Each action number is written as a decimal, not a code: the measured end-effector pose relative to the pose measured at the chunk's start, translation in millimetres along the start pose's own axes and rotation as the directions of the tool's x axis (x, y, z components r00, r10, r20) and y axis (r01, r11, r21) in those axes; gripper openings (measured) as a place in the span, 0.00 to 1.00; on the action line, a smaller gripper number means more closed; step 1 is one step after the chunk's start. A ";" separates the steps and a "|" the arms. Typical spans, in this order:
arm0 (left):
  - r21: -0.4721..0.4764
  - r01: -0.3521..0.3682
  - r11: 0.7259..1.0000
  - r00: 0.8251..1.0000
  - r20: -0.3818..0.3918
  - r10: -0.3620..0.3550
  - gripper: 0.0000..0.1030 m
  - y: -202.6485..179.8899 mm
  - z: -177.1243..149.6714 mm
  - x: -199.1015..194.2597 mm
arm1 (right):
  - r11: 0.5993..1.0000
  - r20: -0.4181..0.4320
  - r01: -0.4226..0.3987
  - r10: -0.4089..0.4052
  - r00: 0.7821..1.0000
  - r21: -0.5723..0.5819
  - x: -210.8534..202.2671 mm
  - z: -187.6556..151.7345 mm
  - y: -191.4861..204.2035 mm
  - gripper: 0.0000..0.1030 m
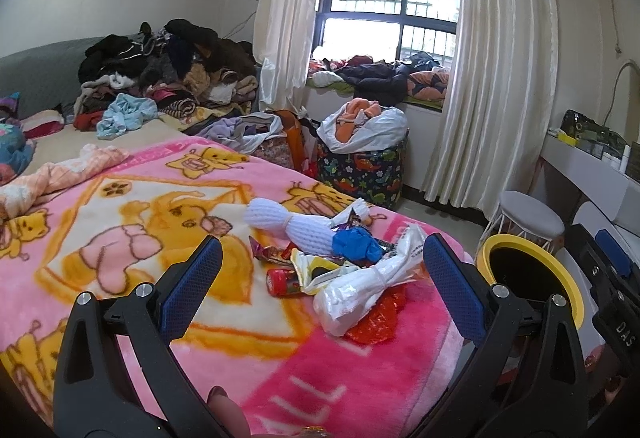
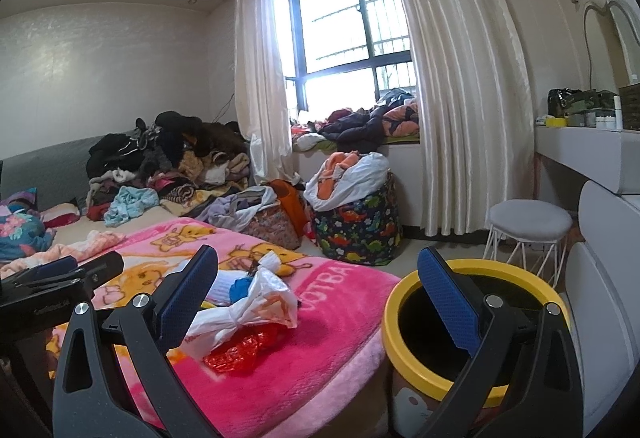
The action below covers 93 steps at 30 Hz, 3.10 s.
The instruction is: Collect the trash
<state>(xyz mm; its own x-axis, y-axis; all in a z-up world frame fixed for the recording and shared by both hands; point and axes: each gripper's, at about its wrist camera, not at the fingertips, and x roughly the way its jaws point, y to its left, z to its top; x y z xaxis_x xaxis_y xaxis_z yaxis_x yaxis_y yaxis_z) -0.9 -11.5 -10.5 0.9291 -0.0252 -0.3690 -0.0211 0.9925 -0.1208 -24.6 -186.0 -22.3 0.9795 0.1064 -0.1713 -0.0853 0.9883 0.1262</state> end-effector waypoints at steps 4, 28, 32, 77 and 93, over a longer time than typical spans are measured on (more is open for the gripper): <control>-0.031 -0.005 1.000 1.000 -0.003 0.005 0.90 18.7 3.9 3.9 | 0.999 -0.032 -0.034 0.034 0.999 -0.004 10.1 -0.6 8.5 0.94; -0.151 -0.013 0.988 0.975 -0.223 -0.021 0.90 88.3 41.2 152.8 | 0.988 -0.339 -0.122 0.147 0.929 0.095 141.7 -11.0 21.7 0.94; -0.158 0.031 0.987 0.957 -0.280 -0.075 0.90 83.6 45.4 182.5 | 0.972 -0.412 -0.124 0.197 0.889 0.198 167.2 -20.5 14.2 0.94; -0.353 0.126 0.927 0.951 -0.222 -0.214 0.26 92.4 99.0 175.3 | 0.908 -0.332 -0.233 0.352 0.875 0.349 158.4 12.5 -13.1 0.44; -0.238 0.215 0.947 0.941 -0.211 -0.266 0.26 16.0 87.5 145.8 | 0.934 -0.264 -0.047 0.148 0.953 0.354 127.0 29.0 -93.6 0.44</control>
<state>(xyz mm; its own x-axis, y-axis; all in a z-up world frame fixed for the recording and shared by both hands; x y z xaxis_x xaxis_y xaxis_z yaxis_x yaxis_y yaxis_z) 166.6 11.2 14.3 0.8017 -0.3130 -0.5092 0.0916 0.9061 -0.4130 113.1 -268.1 -27.6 0.8726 0.2764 -0.4027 -0.0610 0.8797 0.4717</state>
